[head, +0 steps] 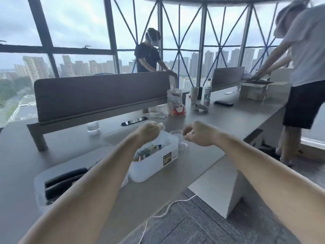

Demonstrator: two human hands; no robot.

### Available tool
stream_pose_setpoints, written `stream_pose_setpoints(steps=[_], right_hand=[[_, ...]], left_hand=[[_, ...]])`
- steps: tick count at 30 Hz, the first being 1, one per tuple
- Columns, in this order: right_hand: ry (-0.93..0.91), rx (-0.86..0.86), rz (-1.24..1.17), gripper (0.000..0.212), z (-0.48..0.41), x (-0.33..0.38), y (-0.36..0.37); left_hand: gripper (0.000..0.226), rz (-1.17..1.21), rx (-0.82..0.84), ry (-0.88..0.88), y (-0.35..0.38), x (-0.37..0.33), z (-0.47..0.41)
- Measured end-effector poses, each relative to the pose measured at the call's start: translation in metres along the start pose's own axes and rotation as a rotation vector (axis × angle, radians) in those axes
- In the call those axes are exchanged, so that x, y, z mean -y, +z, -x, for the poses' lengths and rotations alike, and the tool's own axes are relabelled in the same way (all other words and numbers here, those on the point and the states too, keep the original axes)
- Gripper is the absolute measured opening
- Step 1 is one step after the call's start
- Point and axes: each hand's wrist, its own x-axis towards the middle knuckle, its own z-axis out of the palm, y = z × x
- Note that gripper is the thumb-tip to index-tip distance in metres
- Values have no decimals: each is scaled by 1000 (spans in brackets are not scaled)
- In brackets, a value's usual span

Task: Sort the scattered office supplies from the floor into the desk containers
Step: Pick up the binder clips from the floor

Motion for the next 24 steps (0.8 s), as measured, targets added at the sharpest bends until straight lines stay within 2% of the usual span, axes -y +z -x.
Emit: stream_pose_setpoints(steps=[3,6,9,12,15,18,21,24], right_hand=[[113,-41,52,22,70,-21,-18],[230,-84,143,15,153,-45,-23],[374,14,262,11,243,-70,-7],[565,269,327,14,324,-98,28],[714,391,316,24,394,-128,73],[885,381,228,32,455,-158,112],[1034,264,136,28,498,-189,142],[1109,228,61,26,525,-220,172]], left_hand=[[37,39,83,218,40,-54,47],[27,23,171,410,93,-84,98],[24,-6,238,517,151,-90,147],[20,-96,396,562,219,-72,195],[20,-225,557,576,286,-45,239],[24,-346,724,553,343,-18,271],[26,-398,914,530,389,3,285],[24,-399,980,487,443,14,285]])
